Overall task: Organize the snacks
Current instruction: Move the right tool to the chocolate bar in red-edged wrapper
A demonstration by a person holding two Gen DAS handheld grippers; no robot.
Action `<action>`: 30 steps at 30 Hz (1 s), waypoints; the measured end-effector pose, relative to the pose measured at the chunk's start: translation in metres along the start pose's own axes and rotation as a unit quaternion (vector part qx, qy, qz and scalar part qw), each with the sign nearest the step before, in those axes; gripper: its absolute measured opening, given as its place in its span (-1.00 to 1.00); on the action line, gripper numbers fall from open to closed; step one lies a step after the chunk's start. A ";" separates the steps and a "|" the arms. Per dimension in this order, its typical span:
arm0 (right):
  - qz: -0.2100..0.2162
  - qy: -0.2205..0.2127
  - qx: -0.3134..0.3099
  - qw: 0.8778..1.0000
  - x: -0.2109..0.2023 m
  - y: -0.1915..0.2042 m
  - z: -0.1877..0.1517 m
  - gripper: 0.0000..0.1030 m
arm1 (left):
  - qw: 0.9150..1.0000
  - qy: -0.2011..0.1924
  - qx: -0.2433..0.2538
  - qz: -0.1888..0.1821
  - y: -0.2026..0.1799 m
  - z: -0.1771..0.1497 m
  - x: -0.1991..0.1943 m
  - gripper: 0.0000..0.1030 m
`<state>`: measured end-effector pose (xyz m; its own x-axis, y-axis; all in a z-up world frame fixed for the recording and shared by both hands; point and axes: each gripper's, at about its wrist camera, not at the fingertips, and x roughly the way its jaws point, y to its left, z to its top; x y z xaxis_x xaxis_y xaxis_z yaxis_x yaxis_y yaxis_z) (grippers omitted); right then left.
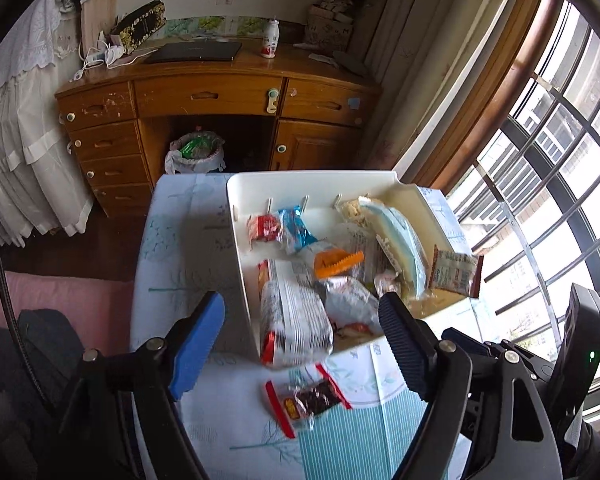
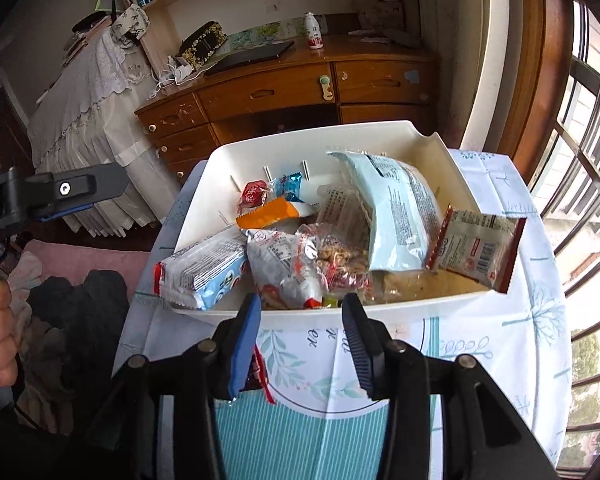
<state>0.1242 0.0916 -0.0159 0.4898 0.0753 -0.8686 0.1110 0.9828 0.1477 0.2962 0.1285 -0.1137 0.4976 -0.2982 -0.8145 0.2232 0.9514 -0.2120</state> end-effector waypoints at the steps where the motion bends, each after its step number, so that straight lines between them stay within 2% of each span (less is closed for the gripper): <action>1: 0.002 0.004 0.006 1.000 -0.002 0.001 -0.003 -0.12 | 1.000 0.003 0.000 0.000 0.002 -0.005 -0.003 0.53; 7: 0.024 0.039 0.059 0.997 -0.002 0.005 -0.019 -0.08 | 1.000 0.030 0.001 -0.008 0.015 -0.029 -0.017 0.53; 16: 0.034 0.096 0.147 0.984 0.012 0.011 -0.044 -0.08 | 0.998 0.052 0.034 -0.006 0.031 -0.059 -0.032 0.54; 21: 0.047 0.122 0.216 0.968 0.026 0.007 -0.056 -0.08 | 0.996 0.066 0.055 -0.011 0.036 -0.072 -0.033 0.54; 30: 0.088 0.166 0.361 0.913 0.062 0.002 -0.081 -0.08 | 0.991 0.085 0.099 -0.030 0.043 -0.077 -0.026 0.54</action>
<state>0.0847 0.1124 -0.1078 0.2783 0.3864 -0.8793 0.6564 0.5919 0.4678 0.2285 0.1830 -0.1429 0.3333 -0.3202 -0.8868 0.4159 0.8940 -0.1665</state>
